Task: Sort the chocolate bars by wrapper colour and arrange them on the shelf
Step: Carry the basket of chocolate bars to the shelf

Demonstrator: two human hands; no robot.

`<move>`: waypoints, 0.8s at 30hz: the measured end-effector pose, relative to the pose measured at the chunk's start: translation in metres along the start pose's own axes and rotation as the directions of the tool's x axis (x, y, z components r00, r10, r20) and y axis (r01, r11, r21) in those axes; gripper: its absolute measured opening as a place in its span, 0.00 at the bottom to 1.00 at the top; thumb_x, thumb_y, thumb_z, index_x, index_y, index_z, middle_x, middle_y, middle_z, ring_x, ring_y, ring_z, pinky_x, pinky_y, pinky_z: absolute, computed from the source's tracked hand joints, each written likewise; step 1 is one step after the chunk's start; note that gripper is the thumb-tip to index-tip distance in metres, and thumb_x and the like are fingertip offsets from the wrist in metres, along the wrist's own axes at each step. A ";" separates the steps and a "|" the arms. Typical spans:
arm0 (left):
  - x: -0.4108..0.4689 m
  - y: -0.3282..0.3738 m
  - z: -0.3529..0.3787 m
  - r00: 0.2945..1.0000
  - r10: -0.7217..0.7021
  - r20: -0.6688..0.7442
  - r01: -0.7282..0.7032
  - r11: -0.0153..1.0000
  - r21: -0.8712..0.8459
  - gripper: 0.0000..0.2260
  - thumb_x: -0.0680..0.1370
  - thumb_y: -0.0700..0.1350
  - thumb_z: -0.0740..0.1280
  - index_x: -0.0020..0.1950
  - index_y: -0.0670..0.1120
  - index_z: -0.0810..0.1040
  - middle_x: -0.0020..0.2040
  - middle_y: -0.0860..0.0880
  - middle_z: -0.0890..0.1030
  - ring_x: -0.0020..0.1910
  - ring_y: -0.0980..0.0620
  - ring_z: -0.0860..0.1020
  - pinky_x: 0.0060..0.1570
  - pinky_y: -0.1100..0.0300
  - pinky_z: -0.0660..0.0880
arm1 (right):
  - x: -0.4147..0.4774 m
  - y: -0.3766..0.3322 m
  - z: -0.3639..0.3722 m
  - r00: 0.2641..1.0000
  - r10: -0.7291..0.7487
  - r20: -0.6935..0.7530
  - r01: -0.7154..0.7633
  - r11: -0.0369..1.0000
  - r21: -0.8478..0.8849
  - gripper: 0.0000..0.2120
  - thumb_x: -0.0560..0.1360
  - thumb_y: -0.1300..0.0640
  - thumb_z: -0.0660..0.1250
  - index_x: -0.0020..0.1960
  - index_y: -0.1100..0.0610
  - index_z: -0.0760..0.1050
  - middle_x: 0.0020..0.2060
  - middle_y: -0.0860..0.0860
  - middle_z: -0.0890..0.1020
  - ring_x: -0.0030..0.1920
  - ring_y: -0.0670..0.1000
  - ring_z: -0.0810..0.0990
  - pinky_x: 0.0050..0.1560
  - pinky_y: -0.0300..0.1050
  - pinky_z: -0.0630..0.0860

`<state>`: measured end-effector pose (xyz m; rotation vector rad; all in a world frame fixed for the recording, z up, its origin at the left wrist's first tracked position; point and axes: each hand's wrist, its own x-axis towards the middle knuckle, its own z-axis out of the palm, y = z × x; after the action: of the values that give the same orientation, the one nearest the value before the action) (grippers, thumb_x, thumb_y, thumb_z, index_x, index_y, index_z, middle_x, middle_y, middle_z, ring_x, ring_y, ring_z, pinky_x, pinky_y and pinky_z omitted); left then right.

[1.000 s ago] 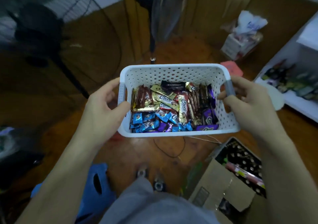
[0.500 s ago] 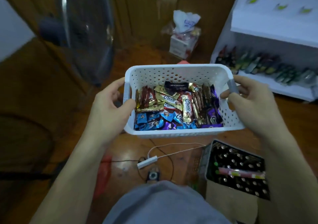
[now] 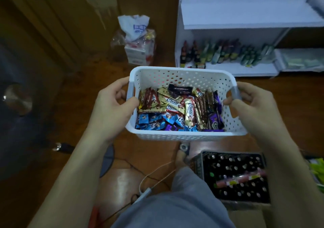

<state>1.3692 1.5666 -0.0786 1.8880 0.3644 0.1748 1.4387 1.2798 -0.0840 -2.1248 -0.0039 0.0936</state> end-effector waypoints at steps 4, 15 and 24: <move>0.088 0.018 0.050 1.000 0.017 0.018 -0.017 1.000 0.002 0.21 0.79 0.34 0.66 0.68 0.53 0.78 0.40 0.56 0.84 0.45 0.58 0.84 0.33 0.66 0.78 | 0.092 0.017 -0.018 0.999 0.017 -0.029 -0.017 1.000 0.010 0.11 0.77 0.62 0.66 0.56 0.50 0.80 0.46 0.46 0.85 0.48 0.51 0.83 0.48 0.59 0.81; 0.291 0.105 0.198 0.976 0.072 0.205 -0.086 0.994 0.060 0.24 0.78 0.36 0.68 0.69 0.59 0.74 0.44 0.57 0.84 0.46 0.62 0.83 0.39 0.66 0.80 | 0.288 0.047 -0.129 0.979 0.110 -0.171 -0.096 0.991 0.091 0.14 0.78 0.63 0.67 0.60 0.49 0.79 0.50 0.43 0.82 0.50 0.41 0.79 0.44 0.41 0.73; 0.421 0.161 0.334 0.887 0.174 0.427 -0.213 0.976 0.045 0.24 0.77 0.35 0.66 0.64 0.62 0.77 0.35 0.54 0.81 0.38 0.55 0.80 0.32 0.60 0.78 | 0.381 0.098 -0.210 0.892 0.226 -0.392 -0.194 0.974 0.118 0.14 0.77 0.60 0.68 0.61 0.49 0.79 0.49 0.40 0.82 0.48 0.38 0.79 0.42 0.41 0.74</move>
<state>1.8908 1.3598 -0.0651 1.9897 -0.1156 -0.1218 1.8300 1.0648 -0.0819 -2.0262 0.4695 -0.2172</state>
